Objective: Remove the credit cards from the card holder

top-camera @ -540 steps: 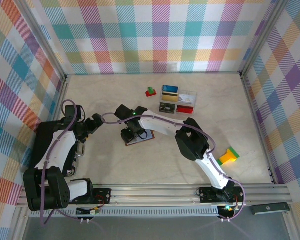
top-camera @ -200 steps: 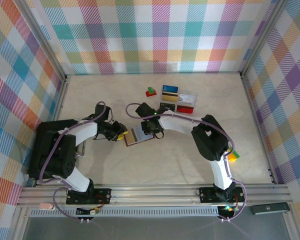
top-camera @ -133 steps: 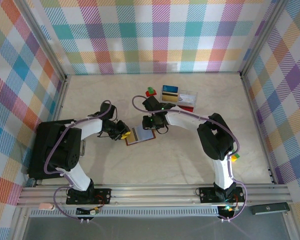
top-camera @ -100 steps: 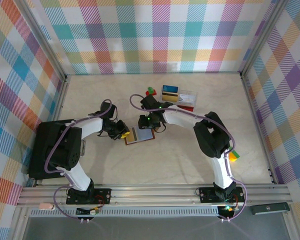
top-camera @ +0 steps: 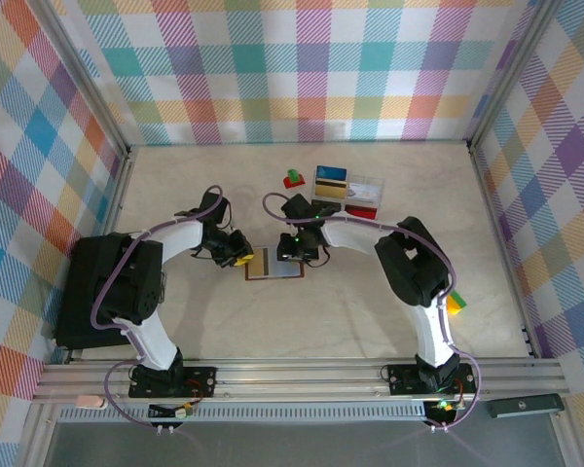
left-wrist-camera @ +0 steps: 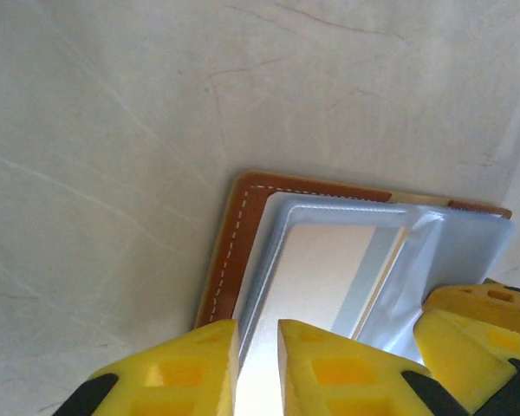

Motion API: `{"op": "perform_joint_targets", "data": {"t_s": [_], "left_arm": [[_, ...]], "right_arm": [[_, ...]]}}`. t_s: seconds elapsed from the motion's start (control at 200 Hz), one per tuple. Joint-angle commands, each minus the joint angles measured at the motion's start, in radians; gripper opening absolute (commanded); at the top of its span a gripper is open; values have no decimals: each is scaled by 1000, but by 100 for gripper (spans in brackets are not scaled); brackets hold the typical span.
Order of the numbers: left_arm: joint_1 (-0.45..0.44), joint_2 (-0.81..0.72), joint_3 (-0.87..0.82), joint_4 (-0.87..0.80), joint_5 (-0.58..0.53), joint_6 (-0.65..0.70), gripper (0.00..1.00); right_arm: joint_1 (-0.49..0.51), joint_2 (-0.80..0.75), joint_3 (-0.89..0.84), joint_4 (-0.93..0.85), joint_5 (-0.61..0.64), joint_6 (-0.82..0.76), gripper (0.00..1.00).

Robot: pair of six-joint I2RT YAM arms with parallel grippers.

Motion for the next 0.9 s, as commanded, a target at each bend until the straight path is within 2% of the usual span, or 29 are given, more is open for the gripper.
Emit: {"op": "perform_joint_targets", "data": {"t_s": [0.0, 0.23, 0.555, 0.895], "left_arm": [[-16, -7, 39, -70, 0, 42, 21], [-30, 9, 55, -75, 9, 53, 19], [-47, 51, 60, -82, -3, 50, 12], [-47, 87, 49, -105, -58, 33, 9]], "right_arm": [[-9, -48, -47, 1, -25, 58, 29], [-22, -39, 19, 88, -104, 52, 26], [-46, 11, -41, 208, -257, 126, 17], [-58, 39, -65, 238, -298, 143, 13]]}}
